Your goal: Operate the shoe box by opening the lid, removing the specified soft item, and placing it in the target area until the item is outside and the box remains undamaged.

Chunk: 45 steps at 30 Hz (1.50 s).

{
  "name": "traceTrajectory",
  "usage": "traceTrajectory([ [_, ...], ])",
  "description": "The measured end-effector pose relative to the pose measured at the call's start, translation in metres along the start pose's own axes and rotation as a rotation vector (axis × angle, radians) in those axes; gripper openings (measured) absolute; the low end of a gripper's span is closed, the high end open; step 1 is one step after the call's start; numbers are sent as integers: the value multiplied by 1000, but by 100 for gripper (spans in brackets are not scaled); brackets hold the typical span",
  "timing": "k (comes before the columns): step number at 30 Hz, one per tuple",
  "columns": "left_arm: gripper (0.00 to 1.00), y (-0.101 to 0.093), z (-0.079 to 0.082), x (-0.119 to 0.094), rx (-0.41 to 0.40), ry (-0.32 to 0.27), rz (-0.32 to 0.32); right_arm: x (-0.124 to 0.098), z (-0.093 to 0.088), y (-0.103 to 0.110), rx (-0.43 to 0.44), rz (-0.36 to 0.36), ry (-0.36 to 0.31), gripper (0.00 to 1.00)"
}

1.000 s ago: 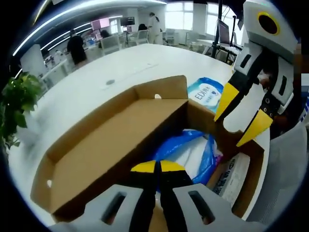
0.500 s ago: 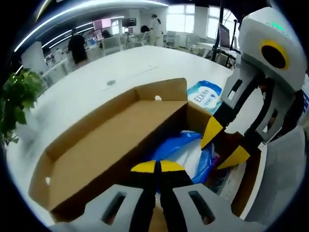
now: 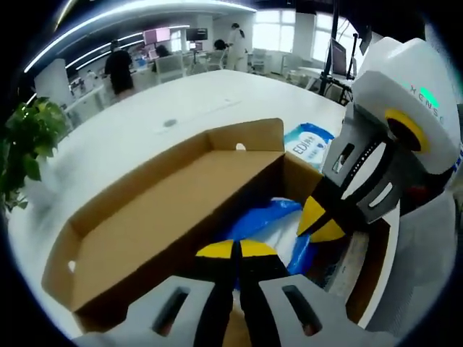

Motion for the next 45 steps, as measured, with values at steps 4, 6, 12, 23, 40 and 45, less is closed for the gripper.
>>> traceTrajectory([
  [4, 0, -1, 3, -3, -2, -6, 0, -5, 4, 0, 33, 2, -19, 0],
  [6, 0, -1, 5, -6, -4, -13, 1, -8, 5, 0, 39, -1, -26, 0],
  [12, 0, -2, 10, -14, -3, -27, 11, -19, 14, 2, 46, -14, -59, 0],
  [23, 0, -1, 22, -40, 0, -50, 48, -43, 34, 3, 35, -44, -127, 0],
  [40, 0, -13, 72, -88, 39, -124, 93, -100, 62, -1, 26, -92, -232, 0],
  [45, 0, -25, 89, -92, 34, -149, 78, -116, 59, -3, 32, -99, -242, 0],
])
Point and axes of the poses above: the point that each gripper's makers call its tool centre point, and the gripper's own axes: x roughly forward along the fingers, y roughly to its left, z roughly out of its top, the point moved 1 cm from there along -x, roughly backward along the fingers, and after that the axes turned 4 degrees about -z, right-handed, at the moved point
